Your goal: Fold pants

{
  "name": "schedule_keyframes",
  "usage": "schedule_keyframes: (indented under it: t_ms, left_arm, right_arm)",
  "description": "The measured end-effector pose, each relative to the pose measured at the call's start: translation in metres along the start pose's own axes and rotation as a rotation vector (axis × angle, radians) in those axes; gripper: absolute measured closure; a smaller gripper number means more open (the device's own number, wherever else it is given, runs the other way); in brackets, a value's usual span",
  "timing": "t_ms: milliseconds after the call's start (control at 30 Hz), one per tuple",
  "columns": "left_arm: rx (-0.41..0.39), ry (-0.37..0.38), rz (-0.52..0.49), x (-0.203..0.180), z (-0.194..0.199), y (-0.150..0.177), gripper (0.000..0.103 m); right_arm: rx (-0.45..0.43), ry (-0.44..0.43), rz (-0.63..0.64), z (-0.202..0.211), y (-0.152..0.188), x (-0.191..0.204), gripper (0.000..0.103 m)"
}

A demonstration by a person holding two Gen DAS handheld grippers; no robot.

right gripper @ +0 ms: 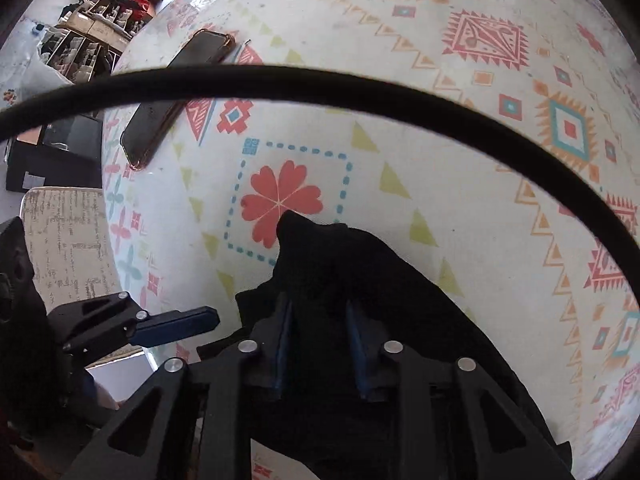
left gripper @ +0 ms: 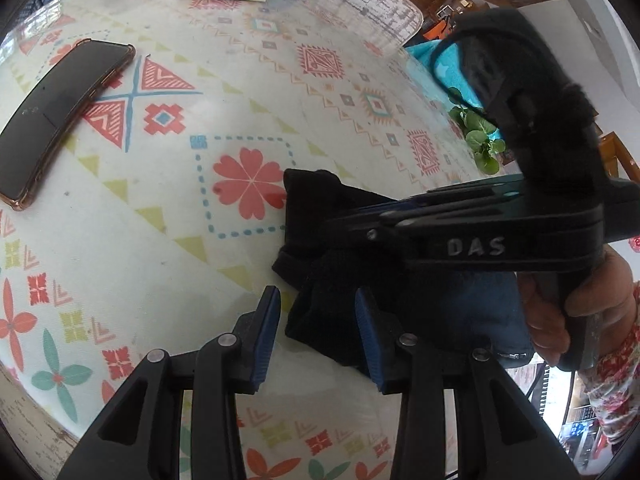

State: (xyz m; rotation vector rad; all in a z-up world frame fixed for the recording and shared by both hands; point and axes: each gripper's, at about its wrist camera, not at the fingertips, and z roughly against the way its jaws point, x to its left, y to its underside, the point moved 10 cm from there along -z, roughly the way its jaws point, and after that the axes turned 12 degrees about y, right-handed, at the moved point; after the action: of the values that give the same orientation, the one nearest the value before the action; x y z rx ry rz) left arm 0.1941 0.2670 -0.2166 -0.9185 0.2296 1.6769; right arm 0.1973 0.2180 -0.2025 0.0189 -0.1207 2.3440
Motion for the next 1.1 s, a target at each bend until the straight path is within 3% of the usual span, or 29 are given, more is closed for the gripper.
schedule_keyframes:
  t_ms: [333, 433, 600, 667, 733, 933, 1100]
  left_arm:
    - [-0.035, 0.022, -0.011, -0.009, 0.005, -0.012, 0.063]
    - [-0.034, 0.018, -0.013, -0.009, 0.004, -0.013, 0.063]
    - [-0.021, 0.01, -0.016, -0.009, 0.003, -0.012, 0.063]
    - [-0.023, -0.005, -0.027, -0.009, 0.006, -0.013, 0.063]
    - [-0.028, -0.018, -0.038, -0.01, 0.008, -0.015, 0.063]
    - [-0.033, -0.059, -0.082, -0.017, -0.002, -0.034, 0.063]
    - [0.027, -0.14, -0.082, -0.01, -0.028, -0.042, 0.061]
  right_arm:
    - [-0.163, -0.013, -0.151, 0.069, 0.005, -0.027, 0.084]
    - [-0.201, -0.014, -0.185, 0.07, -0.007, -0.031, 0.084]
    - [-0.202, -0.096, -0.222, 0.044, -0.031, -0.015, 0.08]
    - [-0.179, -0.095, -0.274, 0.037, -0.034, -0.024, 0.078]
    - [-0.231, -0.106, -0.342, 0.051, -0.033, -0.038, 0.075]
    - [-0.313, 0.006, -0.498, 0.087, 0.022, -0.096, 0.072]
    - [-0.26, 0.038, -0.611, 0.073, 0.078, -0.122, 0.072]
